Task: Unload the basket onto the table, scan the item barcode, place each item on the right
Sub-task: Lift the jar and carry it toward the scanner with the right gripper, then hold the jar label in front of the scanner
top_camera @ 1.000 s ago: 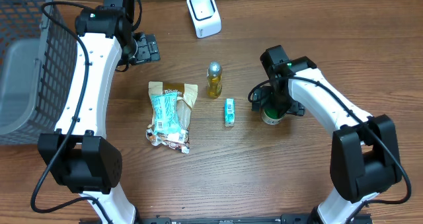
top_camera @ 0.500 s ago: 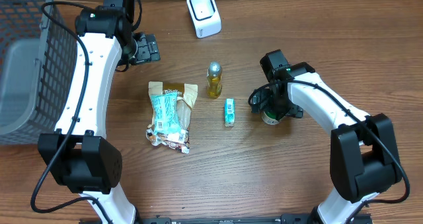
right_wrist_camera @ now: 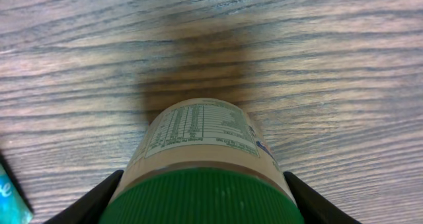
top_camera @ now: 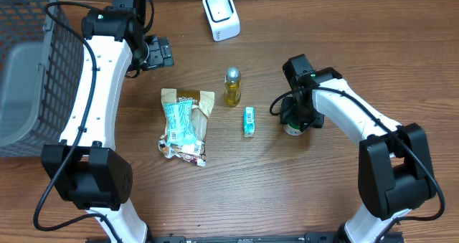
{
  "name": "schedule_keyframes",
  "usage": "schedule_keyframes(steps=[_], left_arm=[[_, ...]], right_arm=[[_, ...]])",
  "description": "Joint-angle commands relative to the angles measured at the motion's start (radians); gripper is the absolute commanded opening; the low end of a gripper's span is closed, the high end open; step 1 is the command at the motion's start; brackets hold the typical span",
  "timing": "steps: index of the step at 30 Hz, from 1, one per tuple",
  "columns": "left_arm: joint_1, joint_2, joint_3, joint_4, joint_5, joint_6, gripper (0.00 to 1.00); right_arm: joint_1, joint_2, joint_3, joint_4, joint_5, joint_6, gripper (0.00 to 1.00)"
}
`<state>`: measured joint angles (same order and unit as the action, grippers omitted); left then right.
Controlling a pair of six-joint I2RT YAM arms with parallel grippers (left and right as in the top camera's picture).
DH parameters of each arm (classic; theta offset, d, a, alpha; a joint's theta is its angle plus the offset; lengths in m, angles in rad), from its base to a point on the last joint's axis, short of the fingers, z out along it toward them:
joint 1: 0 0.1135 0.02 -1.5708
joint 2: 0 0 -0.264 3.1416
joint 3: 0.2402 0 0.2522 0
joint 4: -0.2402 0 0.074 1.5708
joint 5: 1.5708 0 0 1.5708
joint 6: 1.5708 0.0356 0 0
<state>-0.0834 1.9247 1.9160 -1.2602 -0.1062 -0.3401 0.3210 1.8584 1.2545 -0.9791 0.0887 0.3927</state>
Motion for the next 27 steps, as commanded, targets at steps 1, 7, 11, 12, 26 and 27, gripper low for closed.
schedule_keyframes(steps=[1, 7, 11, 12, 26, 27], left_arm=[[-0.002, -0.002, 0.017, 0.001, -0.008, 0.004, 1.0], [-0.002, -0.002, 0.017, 0.001, -0.008, 0.004, 1.0], [-0.002, -0.002, 0.017, 0.002, -0.008, 0.004, 1.0], [-0.002, -0.002, 0.017, 0.001, -0.008, 0.004, 1.0], [-0.002, -0.002, 0.017, 0.001, -0.008, 0.004, 1.0], [-0.002, -0.002, 0.017, 0.001, -0.008, 0.004, 1.0]], right_arm=[[-0.002, 0.003, 0.027, -0.012, 0.0, -0.002, 0.53], [-0.002, 0.003, 0.421, -0.259, -0.001, -0.055, 0.43], [0.0, 0.003, 0.758, -0.298, -0.001, -0.062, 0.39], [0.0, 0.003, 0.842, -0.273, -0.001, -0.062, 0.39], [0.008, 0.142, 0.942, 0.266, -0.005, -0.061, 0.39], [0.011, 0.167, 0.942, 0.296, -0.005, -0.061, 0.39]])
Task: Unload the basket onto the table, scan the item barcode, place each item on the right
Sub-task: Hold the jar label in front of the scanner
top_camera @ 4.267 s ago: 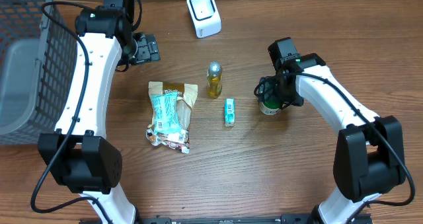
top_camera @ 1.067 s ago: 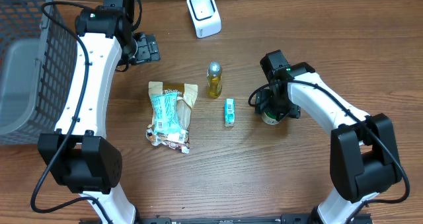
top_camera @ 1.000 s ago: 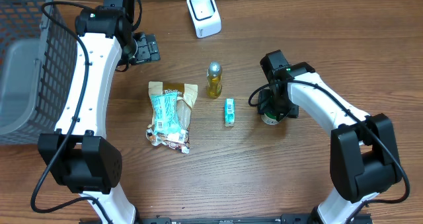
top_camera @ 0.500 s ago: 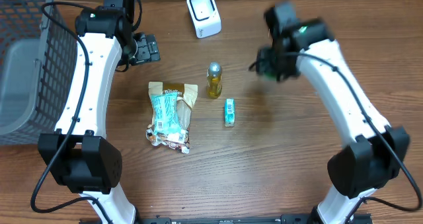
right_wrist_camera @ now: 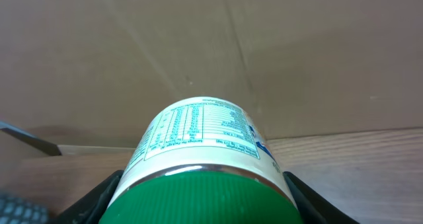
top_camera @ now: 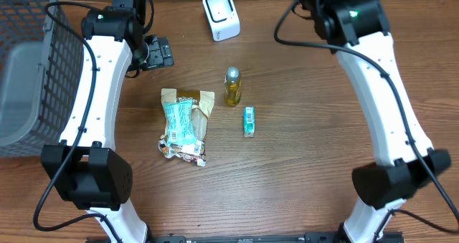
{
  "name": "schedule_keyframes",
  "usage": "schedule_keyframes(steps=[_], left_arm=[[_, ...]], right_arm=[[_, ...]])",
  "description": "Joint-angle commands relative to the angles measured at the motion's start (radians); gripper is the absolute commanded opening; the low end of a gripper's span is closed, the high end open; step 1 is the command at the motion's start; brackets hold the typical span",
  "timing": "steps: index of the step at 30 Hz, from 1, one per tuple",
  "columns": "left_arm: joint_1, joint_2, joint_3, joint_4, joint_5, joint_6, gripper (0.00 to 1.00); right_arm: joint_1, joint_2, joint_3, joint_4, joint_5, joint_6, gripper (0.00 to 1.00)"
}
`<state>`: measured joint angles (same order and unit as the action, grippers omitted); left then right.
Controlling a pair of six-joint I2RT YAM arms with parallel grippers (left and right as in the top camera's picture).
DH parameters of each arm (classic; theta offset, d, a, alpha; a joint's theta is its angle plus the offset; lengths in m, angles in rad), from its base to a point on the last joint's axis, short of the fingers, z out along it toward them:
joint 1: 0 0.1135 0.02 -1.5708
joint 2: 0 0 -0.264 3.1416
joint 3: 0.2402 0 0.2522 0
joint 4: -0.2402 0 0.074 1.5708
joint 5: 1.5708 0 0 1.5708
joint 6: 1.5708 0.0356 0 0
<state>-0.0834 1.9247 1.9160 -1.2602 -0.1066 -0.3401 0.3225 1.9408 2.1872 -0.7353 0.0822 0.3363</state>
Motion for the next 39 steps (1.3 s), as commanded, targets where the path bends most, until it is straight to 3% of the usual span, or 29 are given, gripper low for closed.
schedule_keyframes(steps=[1, 11, 18, 26, 39], left_arm=[[-0.002, -0.002, 0.017, 0.001, -0.008, 0.004, 1.0], [-0.002, -0.002, 0.017, 0.001, -0.008, 0.004, 1.0], [-0.002, -0.002, 0.017, 0.001, -0.008, 0.004, 1.0], [-0.002, -0.002, 0.017, 0.001, -0.008, 0.004, 1.0], [-0.002, -0.002, 0.017, 0.001, -0.008, 0.004, 1.0]], right_arm=[[0.016, 0.135, 0.009, 0.109, 0.002, -0.005, 0.39], [0.053, 0.441, 0.009, 0.499, 0.002, -0.008, 0.39], [0.082, 0.567, 0.008, 0.701, 0.002, -0.335, 0.32], [0.119, 0.587, 0.007, 0.78, 0.003, -0.604, 0.32], [0.12, 0.638, 0.006, 0.828, 0.01, -0.599, 0.32]])
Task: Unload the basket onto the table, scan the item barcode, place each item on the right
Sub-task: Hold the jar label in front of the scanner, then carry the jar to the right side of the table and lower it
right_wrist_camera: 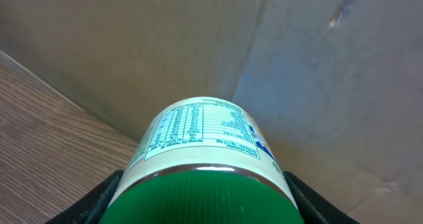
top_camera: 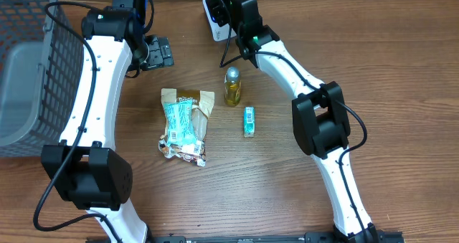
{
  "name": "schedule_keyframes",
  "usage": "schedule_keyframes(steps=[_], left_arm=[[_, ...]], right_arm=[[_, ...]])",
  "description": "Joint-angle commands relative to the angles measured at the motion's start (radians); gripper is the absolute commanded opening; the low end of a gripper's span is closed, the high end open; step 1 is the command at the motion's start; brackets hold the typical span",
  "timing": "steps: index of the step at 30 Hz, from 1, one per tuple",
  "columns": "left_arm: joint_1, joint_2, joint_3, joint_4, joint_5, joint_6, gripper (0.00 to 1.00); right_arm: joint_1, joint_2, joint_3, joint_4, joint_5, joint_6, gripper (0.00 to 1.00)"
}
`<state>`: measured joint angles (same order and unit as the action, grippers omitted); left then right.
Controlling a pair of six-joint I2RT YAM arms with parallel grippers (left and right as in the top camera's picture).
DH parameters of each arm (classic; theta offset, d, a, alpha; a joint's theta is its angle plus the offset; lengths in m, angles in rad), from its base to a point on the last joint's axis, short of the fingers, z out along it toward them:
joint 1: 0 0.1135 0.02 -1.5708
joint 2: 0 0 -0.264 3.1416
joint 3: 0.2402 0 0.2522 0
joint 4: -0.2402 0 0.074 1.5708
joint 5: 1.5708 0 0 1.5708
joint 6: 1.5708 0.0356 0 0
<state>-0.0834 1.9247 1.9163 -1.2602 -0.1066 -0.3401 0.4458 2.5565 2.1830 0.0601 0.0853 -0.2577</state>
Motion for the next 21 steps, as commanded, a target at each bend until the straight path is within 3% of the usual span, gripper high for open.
schedule_keyframes(steps=[1, 15, 21], left_arm=[[-0.002, -0.002, 0.016, 0.001, -0.008, 0.004, 1.0], [-0.002, -0.002, 0.016, 0.001, -0.008, 0.004, 1.0], [-0.002, -0.002, 0.016, 0.001, -0.008, 0.004, 1.0]], right_arm=[[-0.003, 0.029, 0.011, 0.041, 0.007, -0.004, 0.32], [-0.005, 0.027, 0.011, 0.095, 0.007, 0.18, 0.32], [-0.022, -0.061, 0.012, 0.107, 0.006, 0.181, 0.32]])
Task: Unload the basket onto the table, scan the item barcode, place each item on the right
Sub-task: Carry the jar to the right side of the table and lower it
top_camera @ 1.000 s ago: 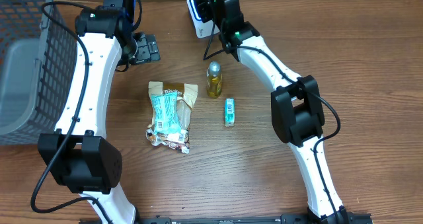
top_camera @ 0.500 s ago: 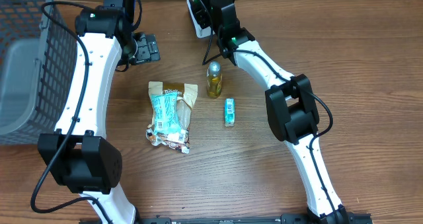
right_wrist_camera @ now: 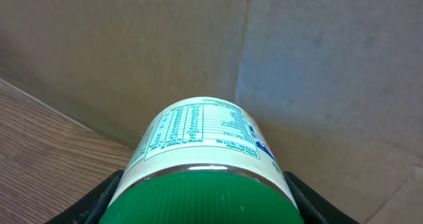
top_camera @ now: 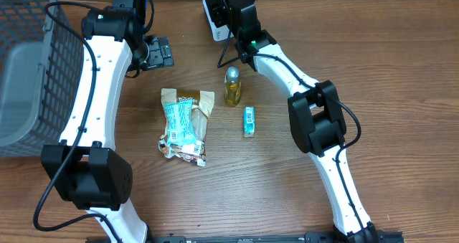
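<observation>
A jar (right_wrist_camera: 201, 141) with a green lid and a white nutrition label fills the lower middle of the right wrist view. My right gripper (right_wrist_camera: 201, 201) is shut on it just below the lid, with a black finger on each side. In the overhead view the right gripper (top_camera: 228, 3) is at the table's far edge, right over the white barcode scanner (top_camera: 214, 26), which it partly covers; the jar is hidden there. My left gripper (top_camera: 160, 53) hangs at the far left with its fingers together and nothing in them.
A small oil bottle (top_camera: 232, 87), a teal box (top_camera: 249, 121) and a snack bag (top_camera: 185, 125) lie mid-table. A wire basket (top_camera: 29, 71) stands at the left edge. A brown cardboard wall (right_wrist_camera: 317, 65) rises just behind the table's far edge.
My right gripper with the jar has shifted slightly at the scanner; the wrist view now shows less table and more wall. The left arm has not moved.
My right gripper was shut on the jar standing on the table right of the teal box. Then it held the jar high at the far right edge. Then it held it over the scanner at the back, where it remains with a small shift.
</observation>
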{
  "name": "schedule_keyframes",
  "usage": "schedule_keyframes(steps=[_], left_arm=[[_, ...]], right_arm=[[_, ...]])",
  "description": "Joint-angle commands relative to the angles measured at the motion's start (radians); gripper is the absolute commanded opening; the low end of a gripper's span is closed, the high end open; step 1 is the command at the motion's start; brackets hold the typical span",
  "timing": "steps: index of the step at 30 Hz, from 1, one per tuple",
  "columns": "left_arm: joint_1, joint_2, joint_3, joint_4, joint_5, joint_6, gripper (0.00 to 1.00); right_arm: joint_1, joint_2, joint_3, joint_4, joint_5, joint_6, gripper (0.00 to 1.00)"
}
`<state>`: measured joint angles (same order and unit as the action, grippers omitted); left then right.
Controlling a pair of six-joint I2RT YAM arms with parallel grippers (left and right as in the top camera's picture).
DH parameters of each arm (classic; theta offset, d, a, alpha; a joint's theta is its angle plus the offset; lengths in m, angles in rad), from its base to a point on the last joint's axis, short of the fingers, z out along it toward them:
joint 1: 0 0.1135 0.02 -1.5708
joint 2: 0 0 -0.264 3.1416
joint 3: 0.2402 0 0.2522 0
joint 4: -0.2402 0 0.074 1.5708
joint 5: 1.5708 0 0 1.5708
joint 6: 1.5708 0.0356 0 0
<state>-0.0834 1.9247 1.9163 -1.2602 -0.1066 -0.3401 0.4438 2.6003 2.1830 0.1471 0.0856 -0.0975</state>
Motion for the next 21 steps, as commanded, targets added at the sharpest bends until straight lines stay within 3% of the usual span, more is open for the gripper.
schedule_keyframes(steps=[1, 9, 14, 16, 21], left_arm=[[-0.002, -0.002, 0.016, 0.001, -0.008, 0.004, 1.0], [-0.002, -0.002, 0.016, 0.001, -0.008, 0.004, 1.0], [-0.002, -0.002, 0.016, 0.001, -0.008, 0.004, 1.0], [-0.002, -0.002, 0.016, 0.001, -0.008, 0.004, 1.0], [-0.002, -0.002, 0.016, 0.001, -0.008, 0.004, 1.0]], right_arm=[[-0.024, -0.124, 0.012, 0.015, 0.006, 0.024, 0.31], [-0.048, -0.319, 0.012, -0.172, 0.007, 0.043, 0.31], [-0.091, -0.484, 0.012, -0.533, -0.002, 0.269, 0.31], [-0.126, -0.55, 0.012, -0.792, -0.023, 0.347, 0.31], [-0.191, -0.581, 0.011, -1.232, -0.043, 0.351, 0.33]])
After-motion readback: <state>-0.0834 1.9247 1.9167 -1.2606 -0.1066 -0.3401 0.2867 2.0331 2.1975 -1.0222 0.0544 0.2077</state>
